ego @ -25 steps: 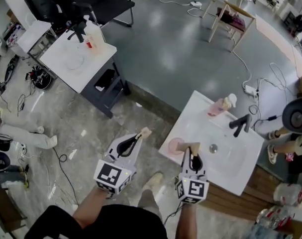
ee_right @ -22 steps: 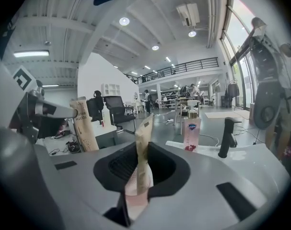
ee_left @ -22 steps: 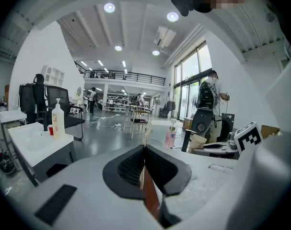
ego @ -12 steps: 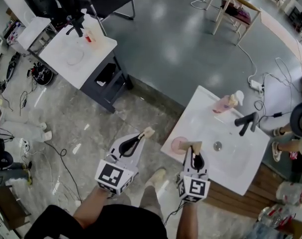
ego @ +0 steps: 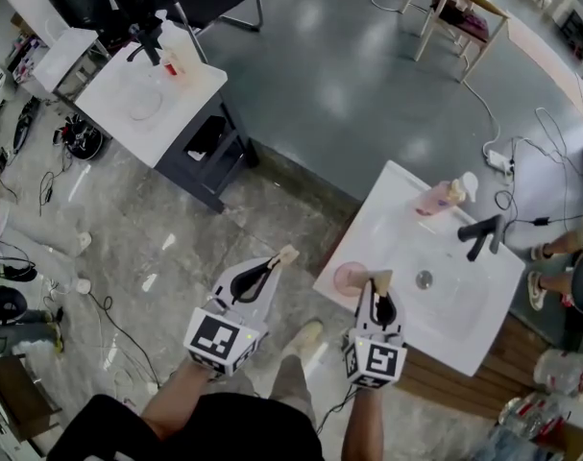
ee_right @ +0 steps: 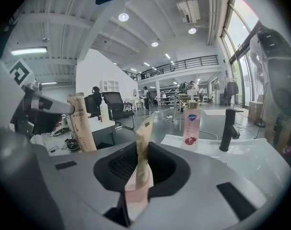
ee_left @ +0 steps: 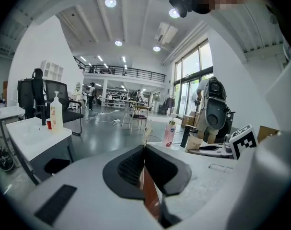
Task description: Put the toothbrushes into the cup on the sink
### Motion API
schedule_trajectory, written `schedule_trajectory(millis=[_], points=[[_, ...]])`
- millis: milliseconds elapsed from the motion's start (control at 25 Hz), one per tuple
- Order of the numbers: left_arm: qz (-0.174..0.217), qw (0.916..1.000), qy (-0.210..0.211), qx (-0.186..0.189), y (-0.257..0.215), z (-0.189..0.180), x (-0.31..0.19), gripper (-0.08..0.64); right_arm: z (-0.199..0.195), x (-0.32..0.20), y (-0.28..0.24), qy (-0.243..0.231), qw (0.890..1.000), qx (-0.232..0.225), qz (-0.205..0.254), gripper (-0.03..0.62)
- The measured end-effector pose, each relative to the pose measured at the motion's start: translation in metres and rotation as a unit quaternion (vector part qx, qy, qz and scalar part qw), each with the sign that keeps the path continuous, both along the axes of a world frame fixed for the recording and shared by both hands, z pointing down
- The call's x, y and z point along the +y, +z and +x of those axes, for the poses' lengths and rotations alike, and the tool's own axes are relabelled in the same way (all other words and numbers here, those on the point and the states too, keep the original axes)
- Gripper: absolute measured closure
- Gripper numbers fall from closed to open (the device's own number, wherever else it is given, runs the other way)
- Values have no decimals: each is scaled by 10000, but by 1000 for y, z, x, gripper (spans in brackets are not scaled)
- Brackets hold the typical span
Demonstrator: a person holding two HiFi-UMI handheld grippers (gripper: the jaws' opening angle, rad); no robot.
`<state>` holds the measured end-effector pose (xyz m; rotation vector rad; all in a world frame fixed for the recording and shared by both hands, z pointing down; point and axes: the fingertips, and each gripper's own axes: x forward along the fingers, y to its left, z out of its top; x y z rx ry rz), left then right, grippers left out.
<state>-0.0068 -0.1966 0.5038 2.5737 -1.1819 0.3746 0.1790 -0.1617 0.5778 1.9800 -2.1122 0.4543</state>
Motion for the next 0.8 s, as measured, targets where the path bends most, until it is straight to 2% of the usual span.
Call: schedule_trajectory(millis=[120,280,320,400,520,640,800], points=[[-162,9999,-31,-46,7,-3,4,555,-1,1,2,-12,10000,-36,23,534],[-164,9998,-62,-48,8,-6,4,557,0,2,6,38,9999,-118,74,525],[-160,9998,-62,-52,8,-7,4,557,-1,2,6,37,9998,-153,73,506],[-121,9999,-42,-68,8,-8,4,555,-3,2,5,27,9997,-226,59,420],[12,10000,-6,-74,6,-9,3,557,-4,2,4,31,9995,-310,39,359],[62,9999,-5,-87,6,-11,2,555,-5,2,5,31,9995,-316,21,337],[-103,9999,-34,-55,5,-11,5,555,-5,2,3,49,9995,-302,30,336]])
